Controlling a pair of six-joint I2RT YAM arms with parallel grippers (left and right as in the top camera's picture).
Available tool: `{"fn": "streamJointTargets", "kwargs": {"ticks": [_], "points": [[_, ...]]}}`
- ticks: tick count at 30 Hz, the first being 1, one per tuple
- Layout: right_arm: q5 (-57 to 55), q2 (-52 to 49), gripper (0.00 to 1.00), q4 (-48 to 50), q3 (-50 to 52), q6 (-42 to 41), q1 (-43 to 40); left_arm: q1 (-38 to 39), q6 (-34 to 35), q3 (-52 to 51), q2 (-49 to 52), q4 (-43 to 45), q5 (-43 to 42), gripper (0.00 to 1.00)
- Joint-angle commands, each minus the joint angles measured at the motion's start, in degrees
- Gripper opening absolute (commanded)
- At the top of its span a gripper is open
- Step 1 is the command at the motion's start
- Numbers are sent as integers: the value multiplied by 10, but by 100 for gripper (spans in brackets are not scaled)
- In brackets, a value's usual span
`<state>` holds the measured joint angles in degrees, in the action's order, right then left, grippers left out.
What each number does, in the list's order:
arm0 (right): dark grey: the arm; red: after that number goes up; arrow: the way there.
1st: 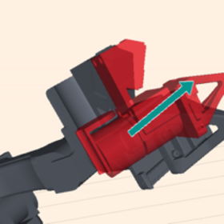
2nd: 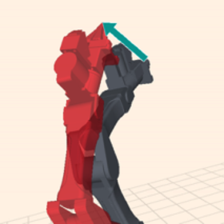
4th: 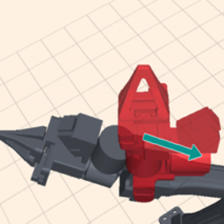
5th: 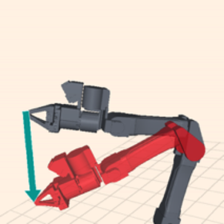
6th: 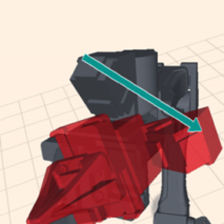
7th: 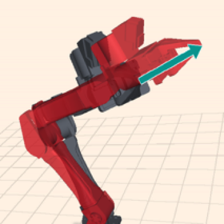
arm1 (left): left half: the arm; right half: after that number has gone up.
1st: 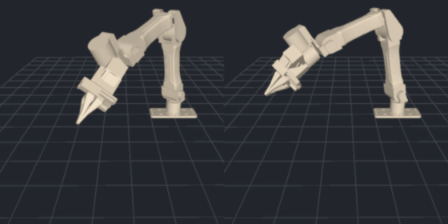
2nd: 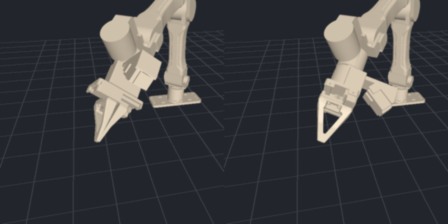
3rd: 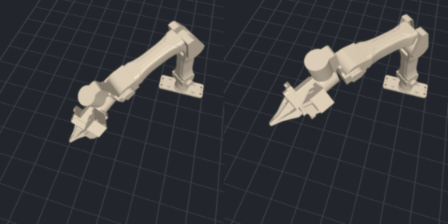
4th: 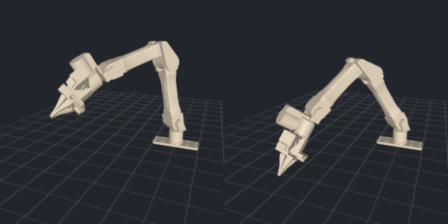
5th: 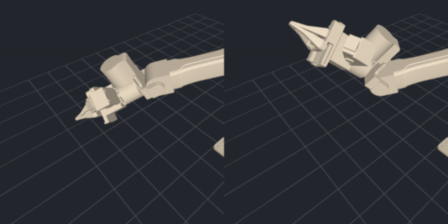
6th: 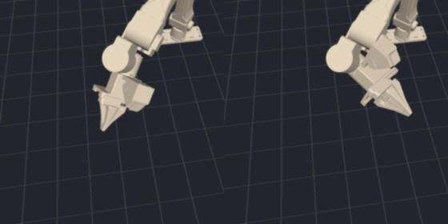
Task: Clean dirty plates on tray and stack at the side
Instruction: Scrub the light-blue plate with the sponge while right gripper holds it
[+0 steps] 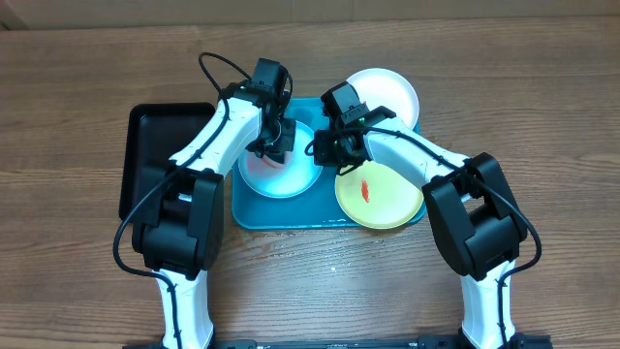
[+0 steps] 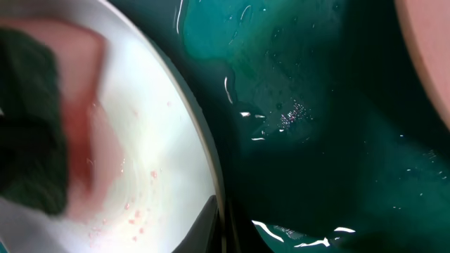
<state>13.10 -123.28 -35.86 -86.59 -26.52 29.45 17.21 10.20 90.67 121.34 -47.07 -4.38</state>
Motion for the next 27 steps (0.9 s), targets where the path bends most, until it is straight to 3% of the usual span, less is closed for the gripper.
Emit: {"fn": "streamJointTargets", "kwargs": {"ticks": [1,7,13,22,27], "points": [[7,-3,4,2,-8,10,0,4,-66,-1,8,-23,-142,4],[7,-3,4,2,-8,10,0,0,-77,-1,8,-96,-65,4],[7,-3,4,2,-8,10,0,-4,-76,-1,8,-139,94,4],[7,-3,4,2,-8,10,0,-3,11,-1,8,-78,281,4],[7,-3,4,2,-8,10,0,-2,23,-1,8,-27,269,4]]}}
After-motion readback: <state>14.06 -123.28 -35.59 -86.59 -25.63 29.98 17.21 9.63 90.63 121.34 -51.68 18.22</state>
